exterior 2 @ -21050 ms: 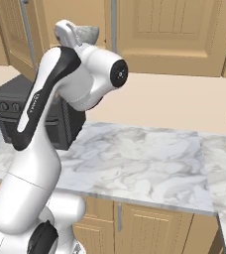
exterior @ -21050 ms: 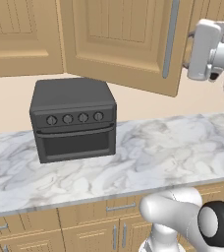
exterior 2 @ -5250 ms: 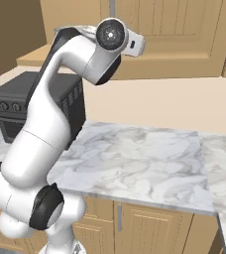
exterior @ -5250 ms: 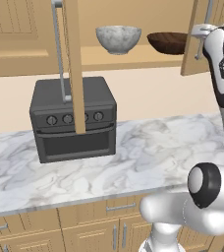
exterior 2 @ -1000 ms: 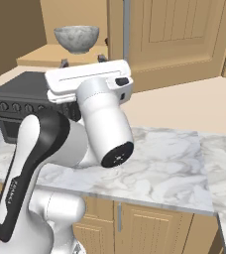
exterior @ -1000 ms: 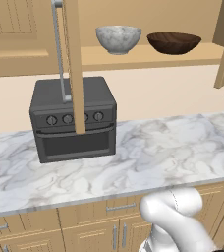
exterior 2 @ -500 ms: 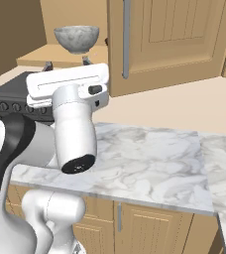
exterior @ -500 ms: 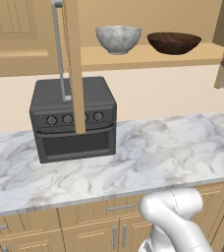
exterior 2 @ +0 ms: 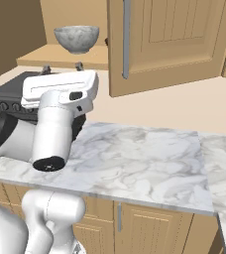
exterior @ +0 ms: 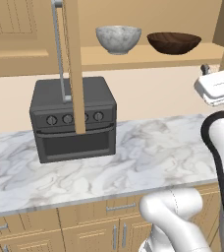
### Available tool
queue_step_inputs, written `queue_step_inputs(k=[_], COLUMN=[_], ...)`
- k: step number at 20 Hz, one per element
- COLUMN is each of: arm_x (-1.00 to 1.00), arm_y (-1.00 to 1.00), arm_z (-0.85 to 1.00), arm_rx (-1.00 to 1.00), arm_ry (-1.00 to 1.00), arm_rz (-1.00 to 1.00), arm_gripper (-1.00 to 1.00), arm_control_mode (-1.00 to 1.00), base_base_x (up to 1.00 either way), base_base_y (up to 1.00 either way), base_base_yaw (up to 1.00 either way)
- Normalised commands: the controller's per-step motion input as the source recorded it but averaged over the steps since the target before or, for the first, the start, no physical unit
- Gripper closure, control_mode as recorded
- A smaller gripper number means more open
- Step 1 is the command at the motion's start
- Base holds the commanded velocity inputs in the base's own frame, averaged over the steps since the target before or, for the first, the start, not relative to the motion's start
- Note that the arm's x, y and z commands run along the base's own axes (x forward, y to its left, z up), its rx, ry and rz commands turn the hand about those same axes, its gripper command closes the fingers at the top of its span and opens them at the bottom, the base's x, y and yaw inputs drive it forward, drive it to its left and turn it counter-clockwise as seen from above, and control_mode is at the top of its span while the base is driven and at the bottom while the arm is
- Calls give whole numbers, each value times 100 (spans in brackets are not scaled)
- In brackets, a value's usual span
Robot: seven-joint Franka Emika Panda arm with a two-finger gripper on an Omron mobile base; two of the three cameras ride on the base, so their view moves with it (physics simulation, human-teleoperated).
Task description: Move the bowls from the cabinet to the plates on the dining table.
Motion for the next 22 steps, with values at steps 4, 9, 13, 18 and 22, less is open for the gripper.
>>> queue_step_inputs(k=[4, 9, 13, 18, 22], arm_x=[22, 21, 25, 37, 39], arm_y=[23, 23, 21, 16, 0], arm_z=[-8, -1, 0, 2, 2], arm_rx=[-4, -4, -2, -2, 0], arm_ry=[-2, -3, -2, 0, 6], arm_rz=[-18, -18, -16, -11, -6], arm_gripper=[-100, -100, -100, -100, -100], arm_control_mode=[-100, -100, -100, -100, -100], base_base_x=[0, 0, 0, 0, 0], base_base_y=[0, 0, 0, 0, 0], base_base_yaw=[0, 0, 0, 0, 0])
